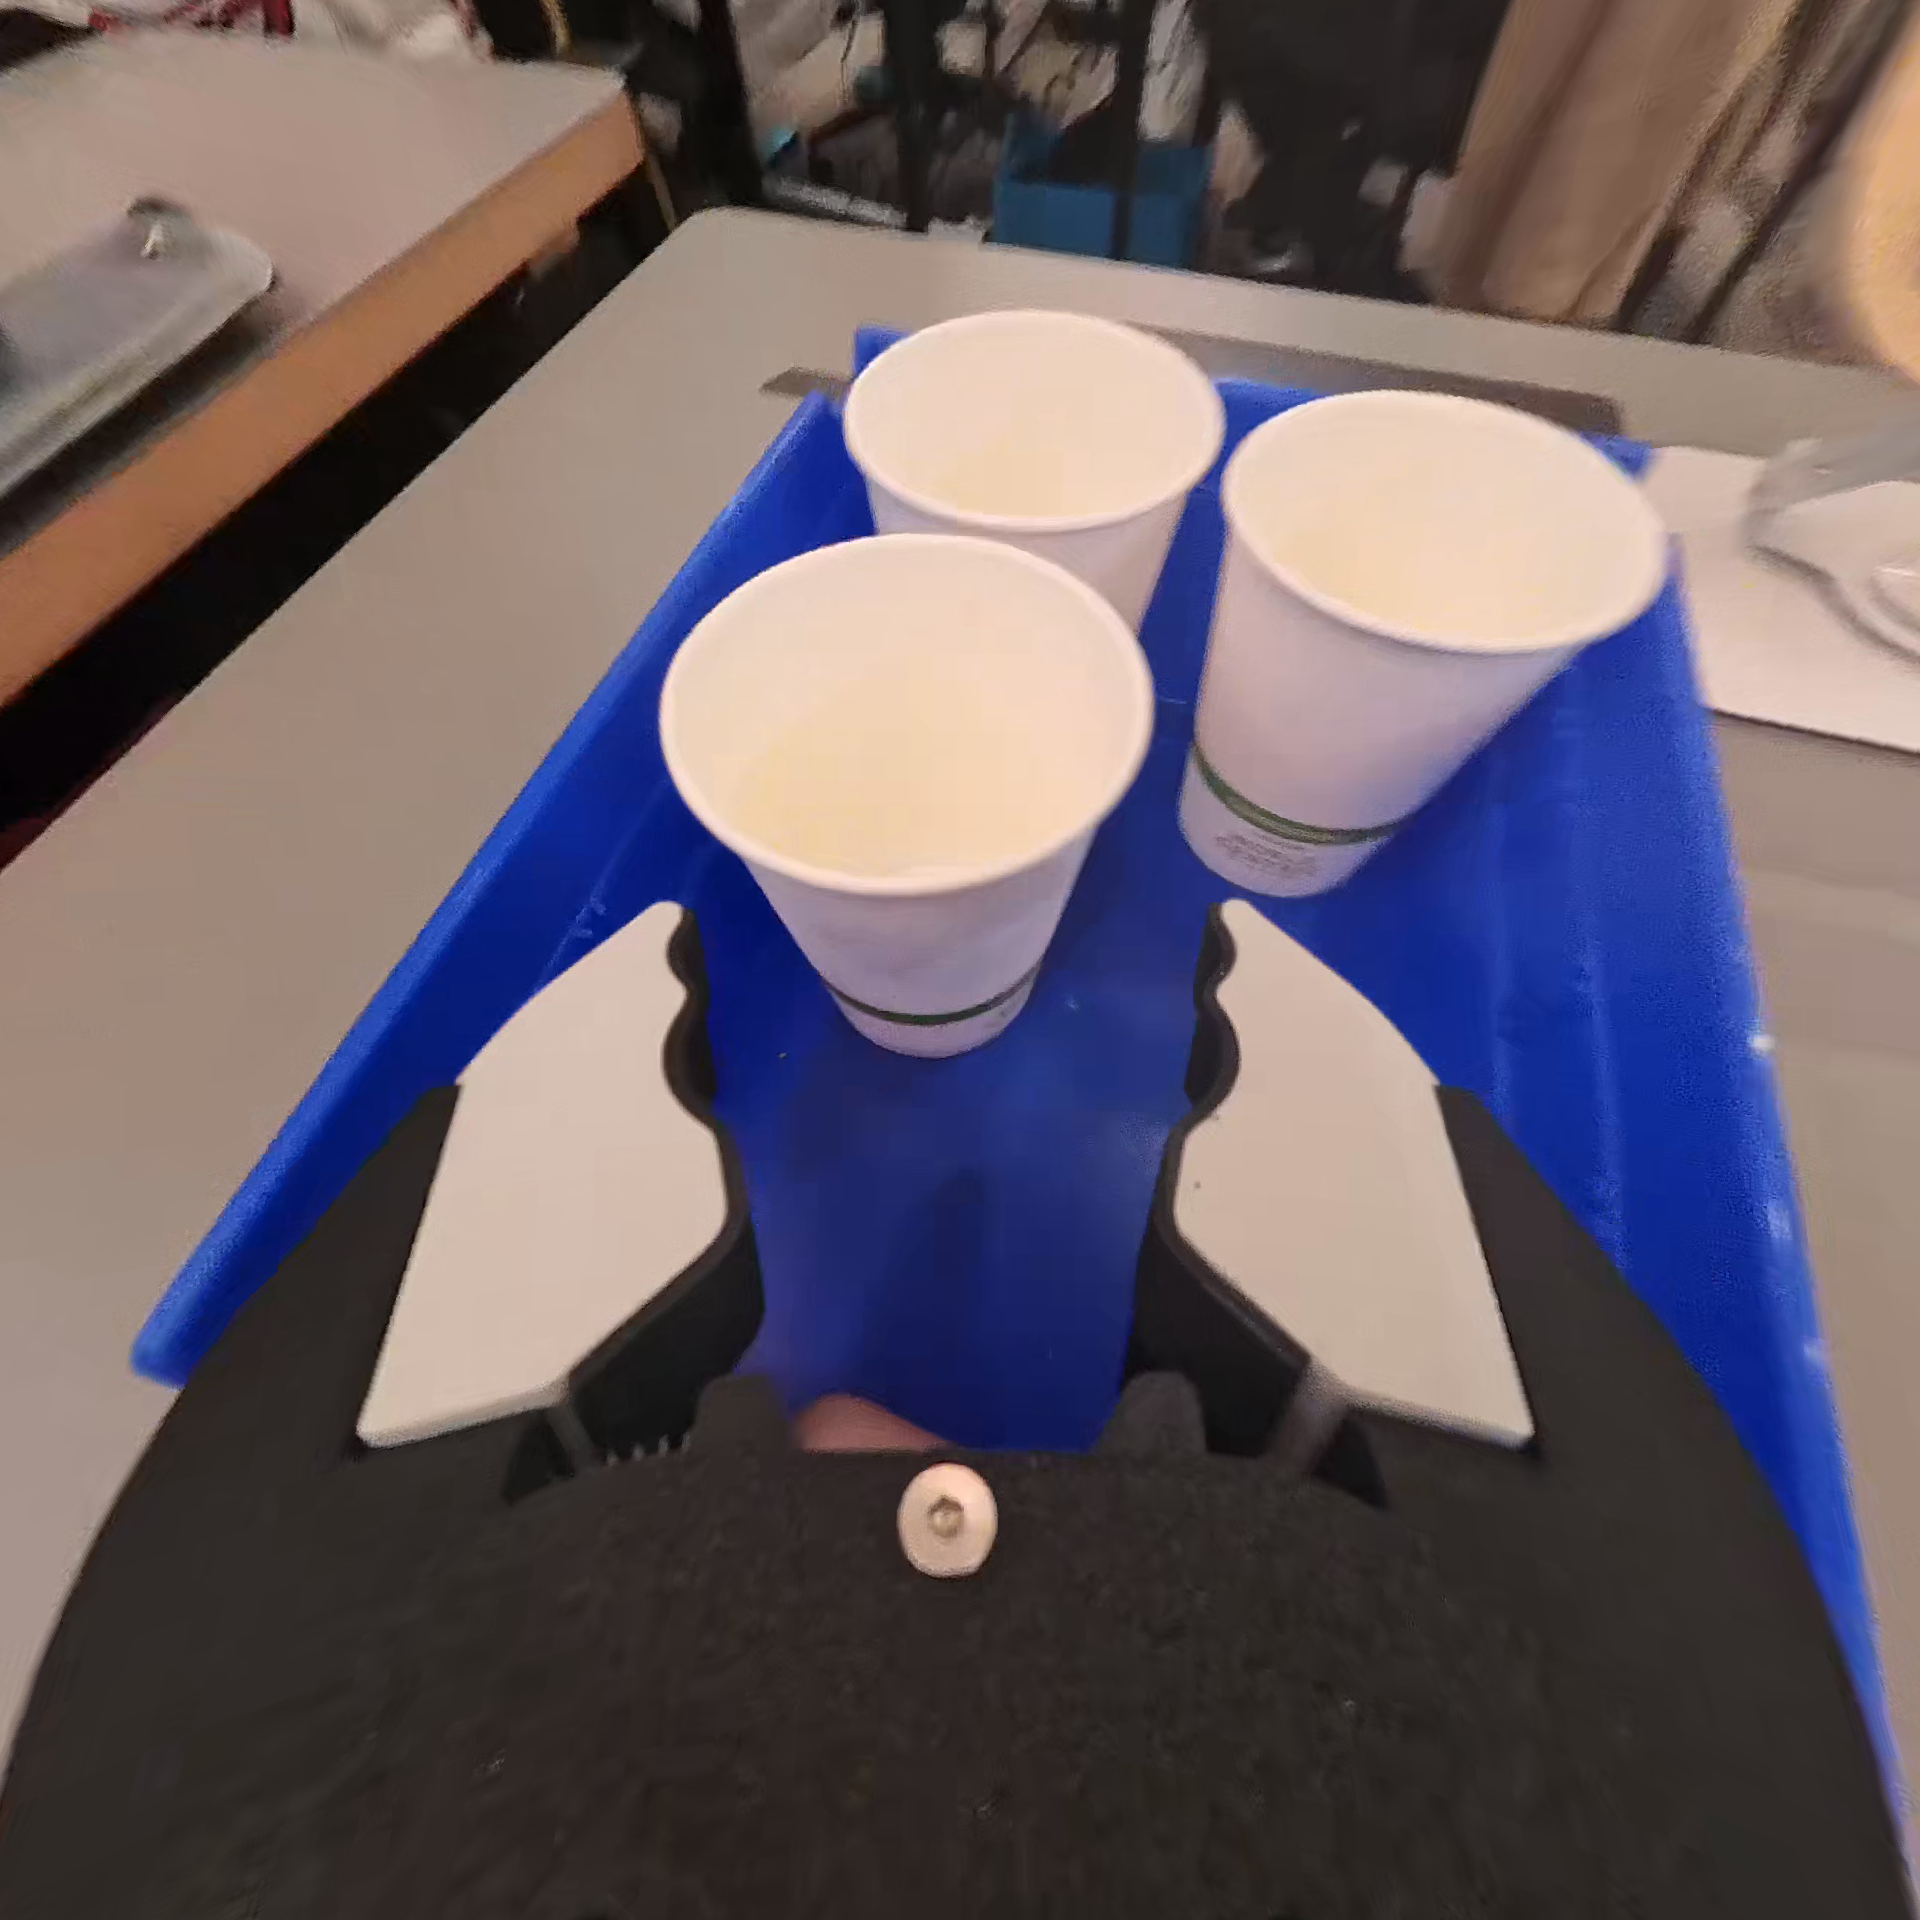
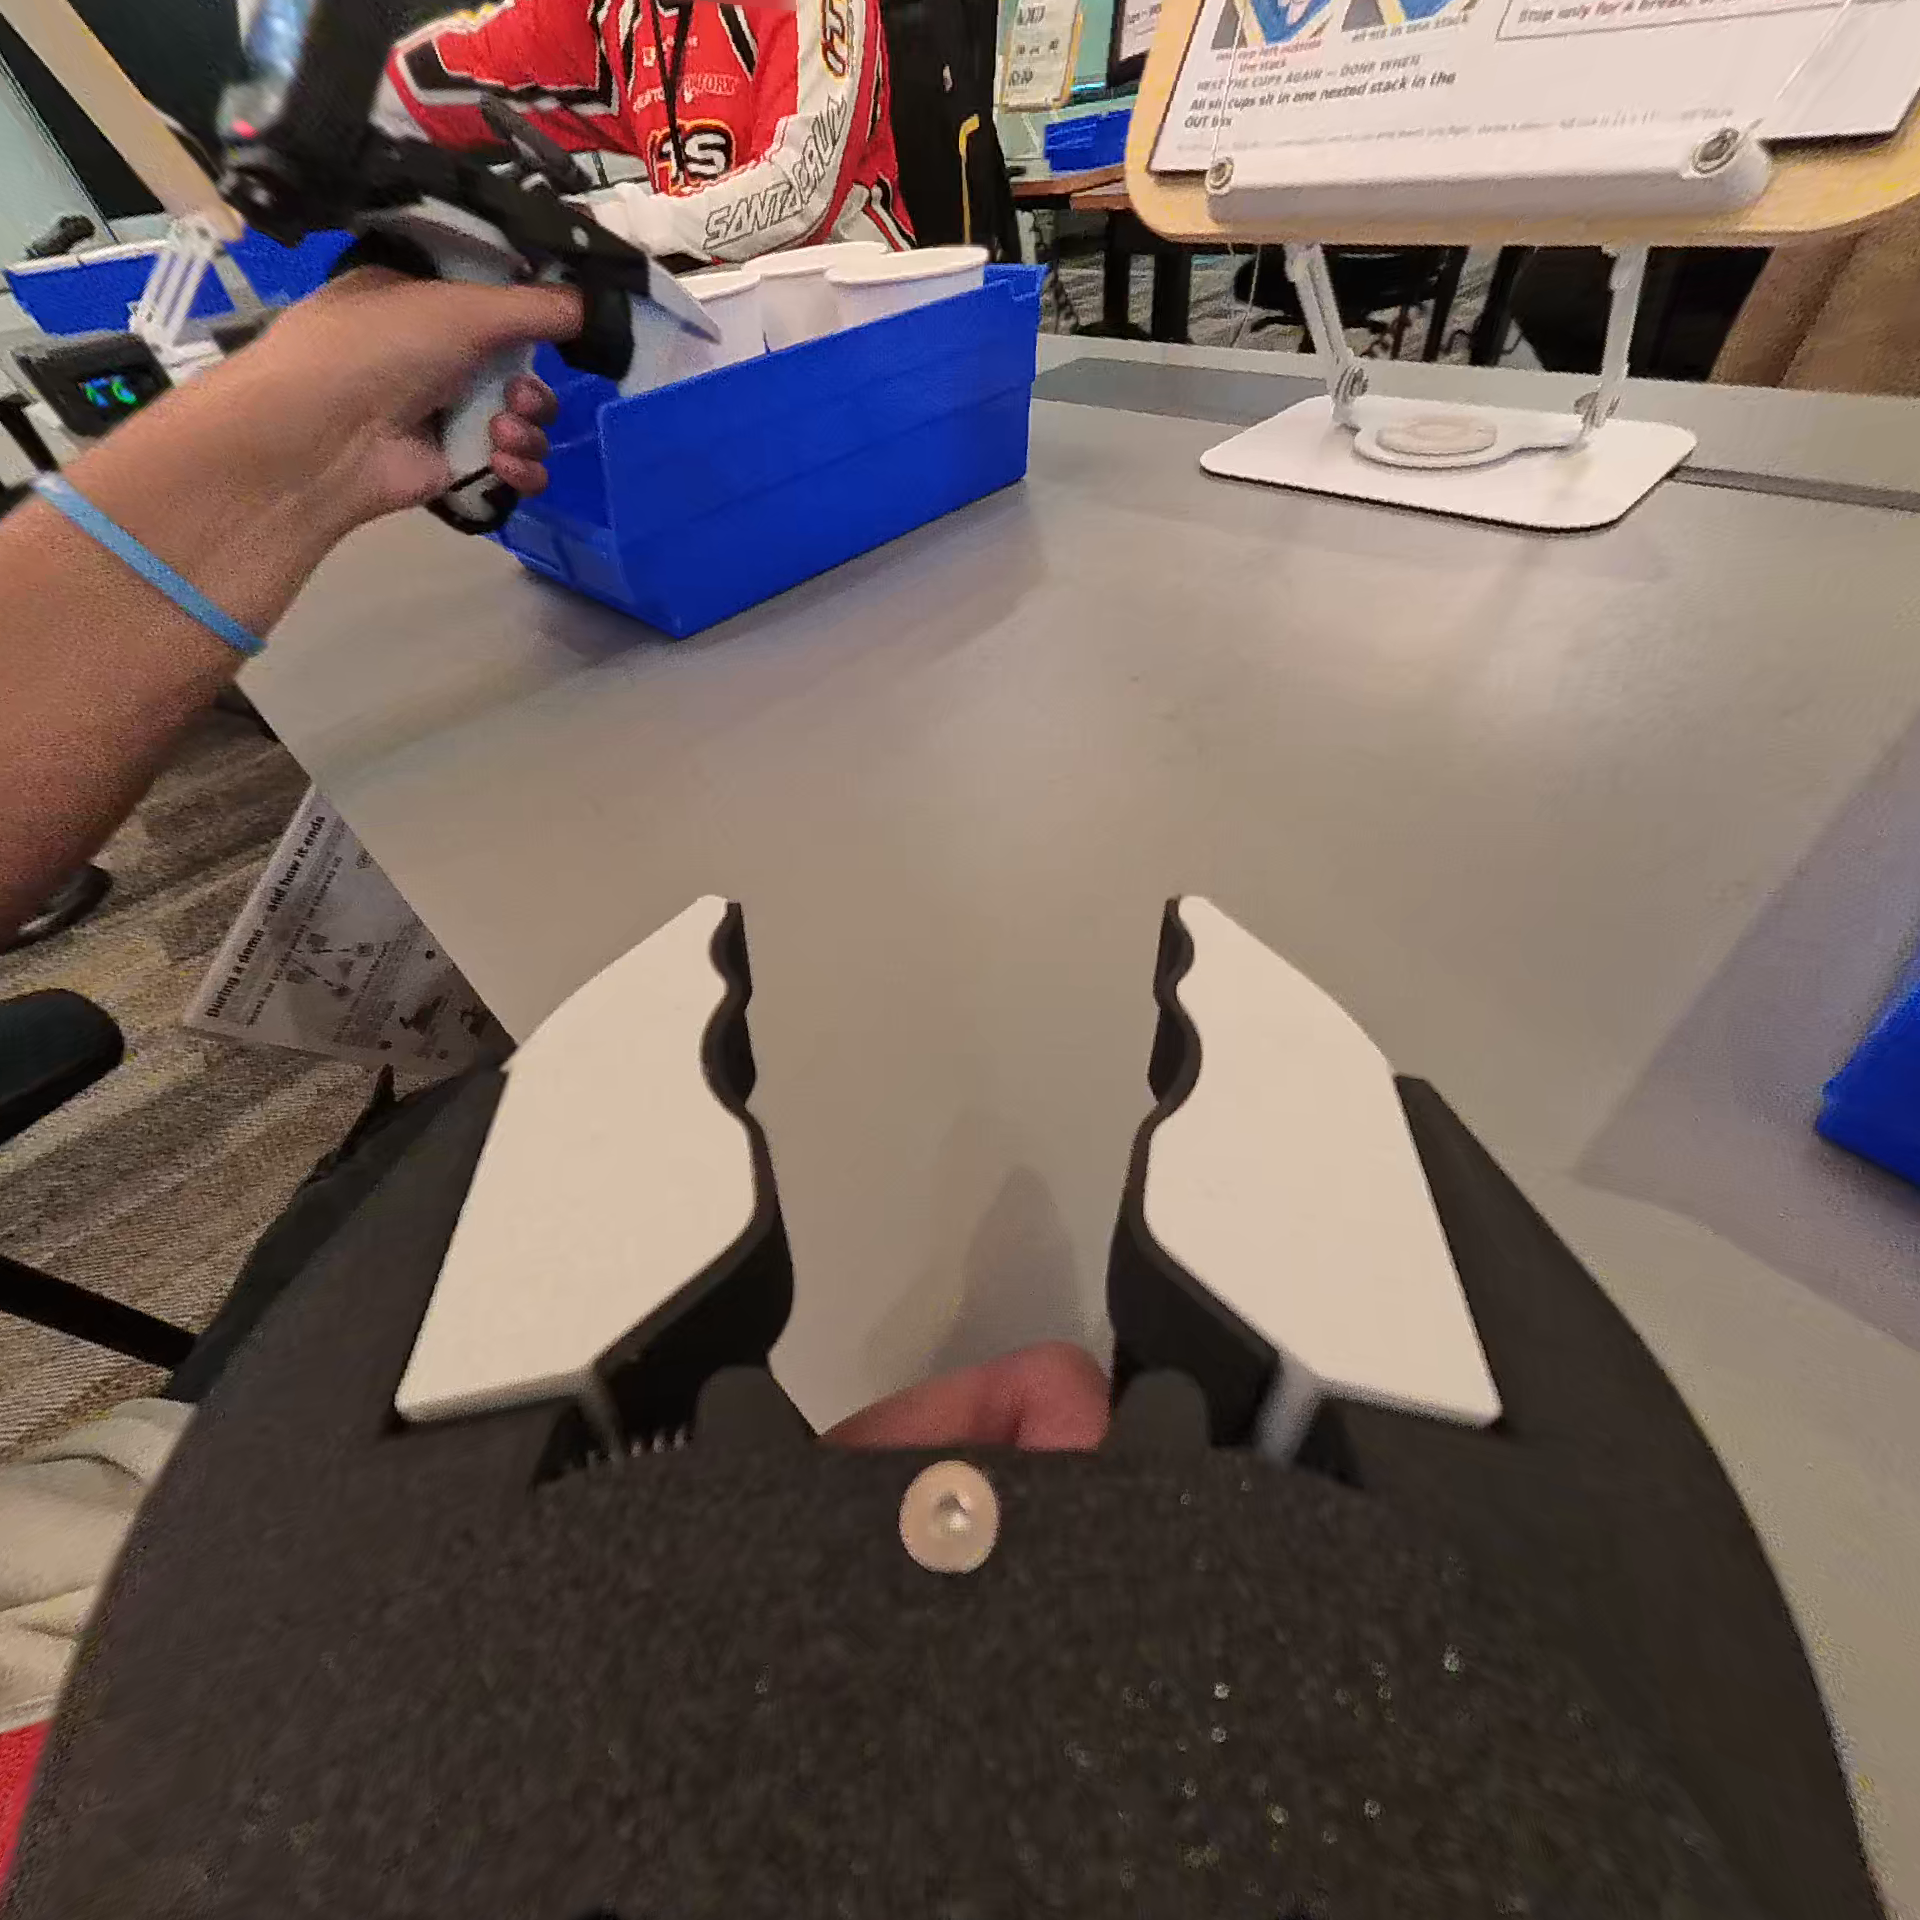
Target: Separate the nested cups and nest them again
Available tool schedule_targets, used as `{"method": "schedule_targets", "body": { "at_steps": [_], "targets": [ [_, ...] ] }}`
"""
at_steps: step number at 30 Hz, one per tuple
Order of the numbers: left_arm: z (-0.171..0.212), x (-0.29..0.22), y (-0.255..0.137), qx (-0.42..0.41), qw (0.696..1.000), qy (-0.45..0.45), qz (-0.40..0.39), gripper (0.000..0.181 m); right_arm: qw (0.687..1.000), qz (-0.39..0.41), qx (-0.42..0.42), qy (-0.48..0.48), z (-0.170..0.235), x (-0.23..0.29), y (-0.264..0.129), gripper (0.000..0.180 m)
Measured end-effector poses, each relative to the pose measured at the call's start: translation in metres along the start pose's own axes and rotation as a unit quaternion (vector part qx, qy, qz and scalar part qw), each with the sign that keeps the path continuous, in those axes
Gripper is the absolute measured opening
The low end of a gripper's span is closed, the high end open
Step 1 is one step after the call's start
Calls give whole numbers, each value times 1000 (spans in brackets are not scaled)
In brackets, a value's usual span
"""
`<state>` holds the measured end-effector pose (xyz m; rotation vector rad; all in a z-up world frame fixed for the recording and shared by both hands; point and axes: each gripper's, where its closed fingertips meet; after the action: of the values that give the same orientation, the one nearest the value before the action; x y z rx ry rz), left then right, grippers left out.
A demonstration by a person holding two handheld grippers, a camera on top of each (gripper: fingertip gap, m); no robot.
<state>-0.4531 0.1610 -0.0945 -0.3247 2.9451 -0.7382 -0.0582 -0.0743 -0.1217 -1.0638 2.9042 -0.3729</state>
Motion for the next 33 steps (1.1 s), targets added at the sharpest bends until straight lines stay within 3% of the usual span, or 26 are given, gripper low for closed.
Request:
{"method": "schedule_targets", "body": {
  "at_steps": [9,15,23,27,31,33],
  "targets": [
    [-13,20,43,25,996,-35,-78,89,1000,-4,-7,-1,-5,0,-4,74],
    [-16,14,34,6,998,-49,-31,85,1000,-10,-8,7,-5,-1,-4,72],
    [-19,-5,-53,-37,986,81,142,84,998,-46,-33,-33,-25,-8,-14,70],
    [-18,-47,-117,-46,940,145,305,84,979,-197,-11,-40,-42,17,-12,79],
    [-11,-113,-173,-48,875,212,433,77,957,-283,-40,-43,-84,27,3,82],
    [-8,-137,-180,-51,867,245,431,77,954,-294,-54,-34,-104,25,25,80]
  ]
}}
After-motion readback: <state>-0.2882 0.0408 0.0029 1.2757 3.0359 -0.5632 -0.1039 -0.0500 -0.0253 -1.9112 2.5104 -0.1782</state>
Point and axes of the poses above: each gripper's, where its closed fingertips meet, y out along the fingers, z out of its underside, x = y × z across the jaws, and after that the axes turned 3 degrees about -y, right-handed
